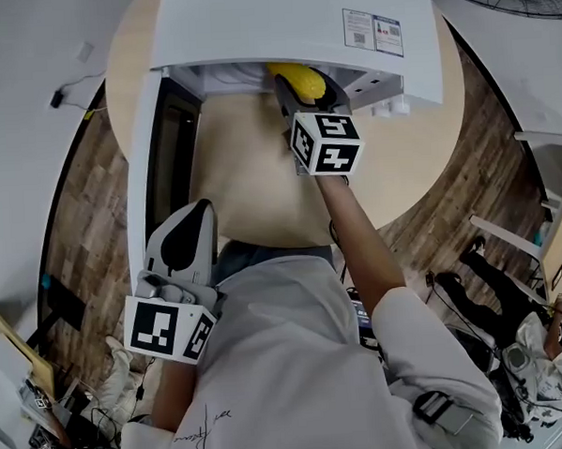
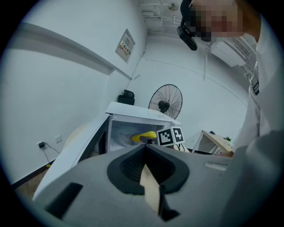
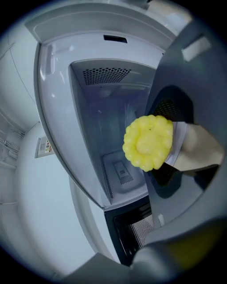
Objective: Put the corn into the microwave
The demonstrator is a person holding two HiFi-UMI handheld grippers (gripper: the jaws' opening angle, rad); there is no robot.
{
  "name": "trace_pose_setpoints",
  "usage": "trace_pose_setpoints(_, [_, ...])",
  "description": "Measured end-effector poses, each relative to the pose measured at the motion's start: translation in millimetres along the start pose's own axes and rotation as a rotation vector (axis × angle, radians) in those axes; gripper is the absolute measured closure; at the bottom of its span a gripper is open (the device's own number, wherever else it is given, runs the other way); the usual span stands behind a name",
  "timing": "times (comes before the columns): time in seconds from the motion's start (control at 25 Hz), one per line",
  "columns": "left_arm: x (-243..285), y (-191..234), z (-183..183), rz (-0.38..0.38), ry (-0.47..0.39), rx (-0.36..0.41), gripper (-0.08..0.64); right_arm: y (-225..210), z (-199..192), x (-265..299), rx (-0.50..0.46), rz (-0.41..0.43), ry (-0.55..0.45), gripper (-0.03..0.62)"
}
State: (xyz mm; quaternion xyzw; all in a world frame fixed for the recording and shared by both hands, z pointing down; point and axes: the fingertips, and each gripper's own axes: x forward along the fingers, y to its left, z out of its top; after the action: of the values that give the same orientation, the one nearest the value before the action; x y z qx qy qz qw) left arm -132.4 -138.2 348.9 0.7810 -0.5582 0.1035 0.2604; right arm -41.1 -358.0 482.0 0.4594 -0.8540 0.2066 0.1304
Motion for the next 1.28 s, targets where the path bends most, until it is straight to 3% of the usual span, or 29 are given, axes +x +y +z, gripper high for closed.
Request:
trace_pose_setpoints(0.88, [-9, 15, -4, 0.041, 0.018, -0.002, 0.568, -4, -1, 47, -0.096, -0.042, 0.006, 0.333])
trace_pose_setpoints(1.28, [-9, 16, -7, 0.052, 0.028, -0.011, 0.568, -7, -10, 64, -0.163, -0.052, 0.055, 0.333])
